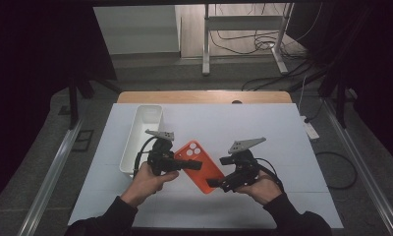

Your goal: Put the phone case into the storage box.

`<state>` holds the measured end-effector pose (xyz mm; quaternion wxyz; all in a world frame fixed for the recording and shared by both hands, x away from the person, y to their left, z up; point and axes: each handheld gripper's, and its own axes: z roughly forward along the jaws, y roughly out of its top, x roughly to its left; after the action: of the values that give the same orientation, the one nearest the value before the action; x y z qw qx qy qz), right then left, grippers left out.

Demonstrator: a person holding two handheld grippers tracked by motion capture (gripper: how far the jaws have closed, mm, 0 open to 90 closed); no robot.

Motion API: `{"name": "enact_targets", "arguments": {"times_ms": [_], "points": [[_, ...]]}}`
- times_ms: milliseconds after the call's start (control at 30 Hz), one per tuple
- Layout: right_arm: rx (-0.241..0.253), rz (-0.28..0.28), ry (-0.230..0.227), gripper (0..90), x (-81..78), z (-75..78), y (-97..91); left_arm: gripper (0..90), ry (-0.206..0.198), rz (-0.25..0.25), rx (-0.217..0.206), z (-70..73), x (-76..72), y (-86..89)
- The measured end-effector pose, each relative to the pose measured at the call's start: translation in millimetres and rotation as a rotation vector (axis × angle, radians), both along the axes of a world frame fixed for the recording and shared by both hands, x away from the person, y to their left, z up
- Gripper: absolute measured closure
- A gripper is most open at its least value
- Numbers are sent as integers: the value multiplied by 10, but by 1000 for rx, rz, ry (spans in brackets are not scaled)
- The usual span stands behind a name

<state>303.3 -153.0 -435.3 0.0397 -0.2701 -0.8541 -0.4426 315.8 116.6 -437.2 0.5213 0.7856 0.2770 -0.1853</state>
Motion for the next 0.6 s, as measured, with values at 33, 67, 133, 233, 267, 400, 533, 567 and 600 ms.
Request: {"name": "enact_targets", "arguments": {"times_ms": [33,67,133,233,267,400,533,567,600], "points": [[0,0,0,13,0,0,0,837,-4,-5,-2,3,-2,-3],[-1,6,3,13,-1,-3,11,837,-5,-8,-4,7,-5,-8],[-6,20,9,40,-15,-4,34,837,-6,-14,-4,11,-9,-15],[-13,27,14,151,-21,-1,45,837,-11,-23,-4,17,-17,-27],[-11,29,21,196,-18,0,43,836,-13,-27,-6,18,-19,-32],[-3,62,46,349,-15,-11,50,836,-19,-44,-3,26,-30,-50],[2,92,51,496,-36,-24,74,835,-27,-57,8,26,-33,-68],[4,100,58,549,-37,-25,77,834,-29,-58,13,26,-34,-71],[4,100,58,549,-37,-25,77,832,-29,-58,13,26,-34,-71]]}}
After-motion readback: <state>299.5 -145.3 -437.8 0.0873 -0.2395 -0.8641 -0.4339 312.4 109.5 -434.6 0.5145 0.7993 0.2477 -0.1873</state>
